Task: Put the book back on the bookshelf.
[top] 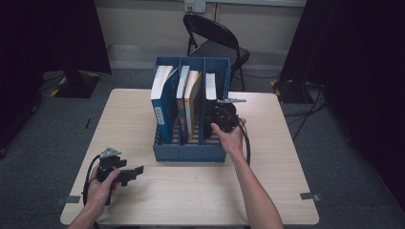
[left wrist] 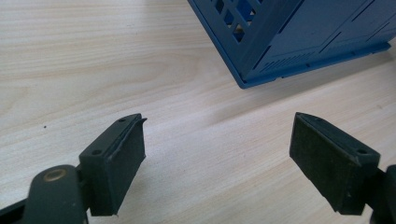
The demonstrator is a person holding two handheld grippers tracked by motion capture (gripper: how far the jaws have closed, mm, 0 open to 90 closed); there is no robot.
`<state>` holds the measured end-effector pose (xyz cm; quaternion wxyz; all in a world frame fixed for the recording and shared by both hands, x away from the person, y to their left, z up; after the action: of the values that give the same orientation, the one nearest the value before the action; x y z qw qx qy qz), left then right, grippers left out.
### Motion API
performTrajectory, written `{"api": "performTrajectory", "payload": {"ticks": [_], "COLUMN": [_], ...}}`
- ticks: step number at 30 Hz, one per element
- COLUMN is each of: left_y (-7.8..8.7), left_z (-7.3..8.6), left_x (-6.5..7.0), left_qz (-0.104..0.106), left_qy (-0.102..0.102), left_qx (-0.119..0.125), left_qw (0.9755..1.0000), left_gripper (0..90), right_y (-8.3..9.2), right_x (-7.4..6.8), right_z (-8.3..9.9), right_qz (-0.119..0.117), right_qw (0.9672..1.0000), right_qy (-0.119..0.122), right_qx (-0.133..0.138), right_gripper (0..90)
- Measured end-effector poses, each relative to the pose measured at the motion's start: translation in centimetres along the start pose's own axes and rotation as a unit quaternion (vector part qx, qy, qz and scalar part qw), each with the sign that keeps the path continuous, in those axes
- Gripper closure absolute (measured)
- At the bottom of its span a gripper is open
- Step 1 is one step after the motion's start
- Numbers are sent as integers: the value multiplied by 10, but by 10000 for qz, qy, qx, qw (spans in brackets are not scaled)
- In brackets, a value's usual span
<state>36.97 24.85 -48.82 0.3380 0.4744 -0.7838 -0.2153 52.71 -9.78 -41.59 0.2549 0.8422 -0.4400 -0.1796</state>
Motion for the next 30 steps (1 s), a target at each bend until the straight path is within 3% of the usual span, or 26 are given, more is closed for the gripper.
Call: {"api": "performTrajectory", "payload": {"ticks": [9,13,15,21,25,30], "left_y": [1,4,4,4,4,7], "left_z": [0,0,0,1,1,0], "left_x": [-2,-2,-1,0,-2,-4], "left_qz": [-2,3,-27,-32,-59,-32], "left_qy": [31,-2,-7,-44,-9,28], "left_qx": [28,61,83,83,106,146], "left_qw": [10000,10000,10000,10000,9999,9999], "left_gripper": [179,178,178,174,173,173], "right_y": [12,29,40,70,88,113], "right_x": [-4,-9,-12,-6,1,9], "right_z": [1,0,0,10,22,43], "right_qz": [-141,-240,-357,-267,-374,-157], "right_qw": [9999,9995,9990,9994,9988,9994], "right_qy": [41,84,159,85,-21,13], "right_qx": [60,177,233,201,317,320], "right_gripper": [343,275,187,147,140,144]}}
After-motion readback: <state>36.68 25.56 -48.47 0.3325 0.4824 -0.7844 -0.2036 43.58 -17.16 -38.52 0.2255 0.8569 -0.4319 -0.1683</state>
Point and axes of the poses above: each handheld gripper's, and its own axes: y roughly backward along the jaws, z roughly out of its underside, x roughly to its right, the point moved 3 cm from there along -y, roughly forward along the jaws, and after that the axes turned 7 degrees about y, right-handed, at the moved point
